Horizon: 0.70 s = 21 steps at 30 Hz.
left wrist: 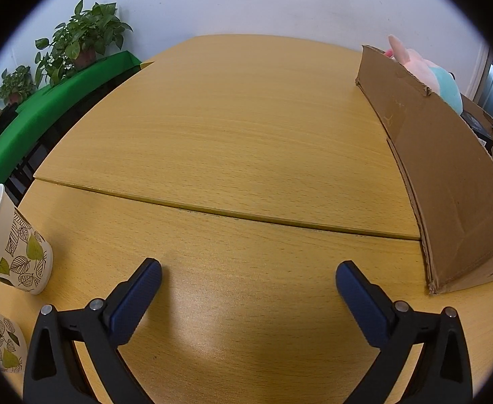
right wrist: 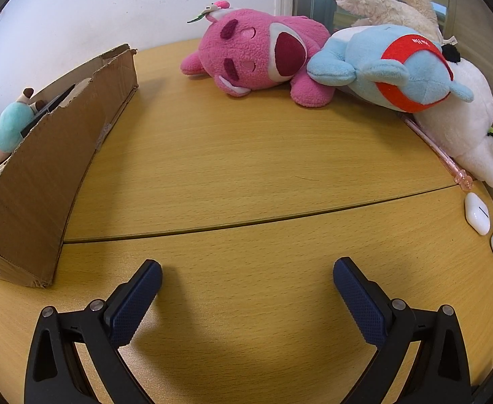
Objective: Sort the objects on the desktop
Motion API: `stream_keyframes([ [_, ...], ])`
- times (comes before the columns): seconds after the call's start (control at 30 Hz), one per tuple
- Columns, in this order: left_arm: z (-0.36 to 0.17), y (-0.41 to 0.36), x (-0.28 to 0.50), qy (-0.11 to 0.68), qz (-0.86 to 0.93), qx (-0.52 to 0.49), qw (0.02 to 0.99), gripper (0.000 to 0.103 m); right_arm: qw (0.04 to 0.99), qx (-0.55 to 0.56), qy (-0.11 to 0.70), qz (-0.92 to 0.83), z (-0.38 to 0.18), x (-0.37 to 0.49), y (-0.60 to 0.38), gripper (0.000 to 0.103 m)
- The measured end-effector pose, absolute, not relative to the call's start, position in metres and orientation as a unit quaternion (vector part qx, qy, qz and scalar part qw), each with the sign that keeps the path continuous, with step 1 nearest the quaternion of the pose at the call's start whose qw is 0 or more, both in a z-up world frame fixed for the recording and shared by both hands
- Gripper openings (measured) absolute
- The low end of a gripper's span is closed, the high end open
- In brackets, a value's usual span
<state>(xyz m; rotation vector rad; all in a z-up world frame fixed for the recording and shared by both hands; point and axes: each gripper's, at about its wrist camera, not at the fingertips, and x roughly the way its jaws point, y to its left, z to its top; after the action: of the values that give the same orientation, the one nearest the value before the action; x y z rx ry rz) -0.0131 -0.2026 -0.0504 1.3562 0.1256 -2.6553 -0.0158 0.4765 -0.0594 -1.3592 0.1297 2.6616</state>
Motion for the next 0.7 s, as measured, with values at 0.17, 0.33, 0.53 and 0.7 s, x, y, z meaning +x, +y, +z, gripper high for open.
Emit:
stream_keyframes([
  [0.17,-0.0492,-0.2033,-0.0136,0.048,-0.887,0.451,0.086,0.103,0.075,-0.453,0.043,0.887,-0.0593,-0.0158,0.4766,0.103],
  [0.33,-0.0501,-0.2032,-0.0133,0.048,-0.887,0.450,0.086,0.103,0.075,-0.453,0.043,0.887,-0.0592,-0.0159,0.4765,0.103],
  [0.53,-0.0501,-0.2033,-0.0126,0.048,-0.888,0.449,0.085,0.103,0.075,-0.453,0.044,0.887,-0.0592,-0.0159,0.4765,0.103],
  [0.7,-0.0503,-0.2035,-0.0128,0.048,-0.888,0.449,0.085,0.103,0.075,-0.453,0.044,0.887,-0.0592,-0.0161,0.4764,0.103],
])
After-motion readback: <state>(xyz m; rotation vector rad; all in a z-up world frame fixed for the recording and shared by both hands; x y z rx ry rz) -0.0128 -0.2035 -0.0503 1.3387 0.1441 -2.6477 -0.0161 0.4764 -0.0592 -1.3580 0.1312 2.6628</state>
